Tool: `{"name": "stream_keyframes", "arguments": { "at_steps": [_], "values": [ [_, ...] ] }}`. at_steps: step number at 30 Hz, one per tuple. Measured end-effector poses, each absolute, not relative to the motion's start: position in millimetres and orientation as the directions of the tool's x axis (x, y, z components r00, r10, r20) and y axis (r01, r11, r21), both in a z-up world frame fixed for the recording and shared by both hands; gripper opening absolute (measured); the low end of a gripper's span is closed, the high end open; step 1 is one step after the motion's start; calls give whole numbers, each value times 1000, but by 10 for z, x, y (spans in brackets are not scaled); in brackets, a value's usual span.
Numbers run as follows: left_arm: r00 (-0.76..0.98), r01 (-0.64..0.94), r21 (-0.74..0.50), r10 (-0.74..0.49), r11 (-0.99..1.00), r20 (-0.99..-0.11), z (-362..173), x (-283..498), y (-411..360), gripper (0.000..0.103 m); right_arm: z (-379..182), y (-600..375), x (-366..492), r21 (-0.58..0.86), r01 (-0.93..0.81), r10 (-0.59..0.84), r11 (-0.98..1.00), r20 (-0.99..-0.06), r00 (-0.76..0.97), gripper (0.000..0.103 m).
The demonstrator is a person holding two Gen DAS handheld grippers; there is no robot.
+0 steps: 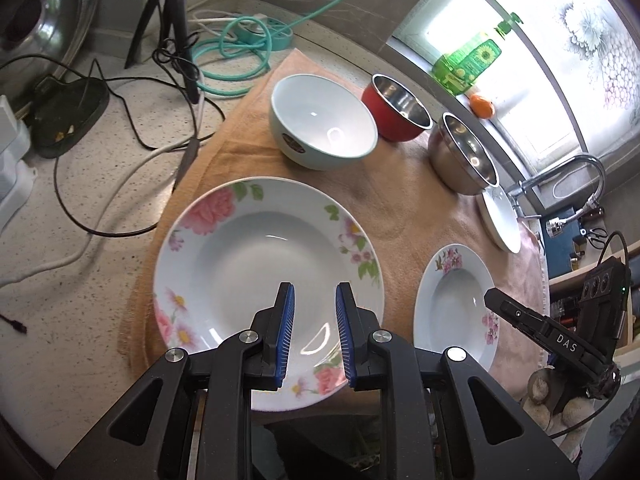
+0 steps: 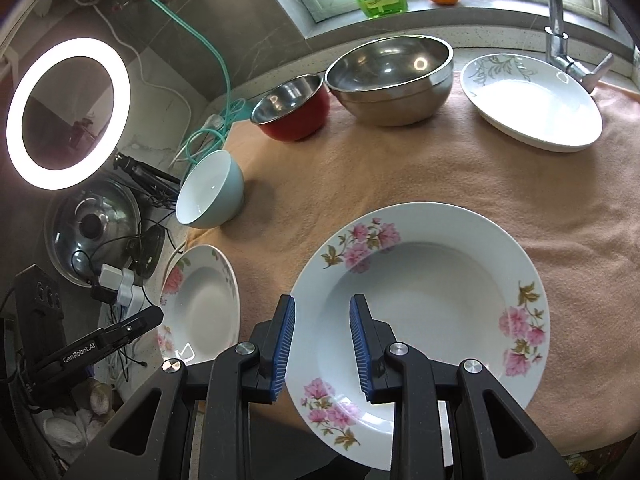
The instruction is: Organize plates and bowls
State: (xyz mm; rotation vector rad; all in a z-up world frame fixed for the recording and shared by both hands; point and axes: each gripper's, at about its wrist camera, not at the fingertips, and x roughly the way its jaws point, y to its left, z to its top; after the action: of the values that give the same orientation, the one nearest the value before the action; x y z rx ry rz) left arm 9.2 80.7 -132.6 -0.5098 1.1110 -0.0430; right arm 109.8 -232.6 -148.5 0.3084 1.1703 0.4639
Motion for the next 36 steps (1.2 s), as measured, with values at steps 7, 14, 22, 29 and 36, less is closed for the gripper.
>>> {"name": "stream_keyframes", "arguments": {
  "at_steps": [7, 14, 22, 29, 36],
  "values": [
    [468, -266, -389, -235, 882, -852, -1343, -16, 1070, 19, -1527, -1978, 1142, 476, -240, 529, 846, -803, 274, 26],
    [479, -314, -328, -150, 891, -865, -1390, -83, 1309, 20, -1600, -1688, 1172, 479, -273, 540, 835, -807, 238, 26],
    [454, -357, -337, -154, 871, -878, -1569, -82, 1475, 20, -1725, -1488, 1244, 464, -287, 526, 838, -827, 201, 26],
    [441, -360, -346, -168, 866, -881, -1646, -45, 1497, 20, -1828, -1374, 1284, 457, -295, 518, 839, -837, 177, 26],
    [429, -363, -351, -179, 863, -886, -1711, -27, 1506, 20, -1909, -1255, 1303, 455, -311, 516, 834, -843, 153, 26]
  ]
}}
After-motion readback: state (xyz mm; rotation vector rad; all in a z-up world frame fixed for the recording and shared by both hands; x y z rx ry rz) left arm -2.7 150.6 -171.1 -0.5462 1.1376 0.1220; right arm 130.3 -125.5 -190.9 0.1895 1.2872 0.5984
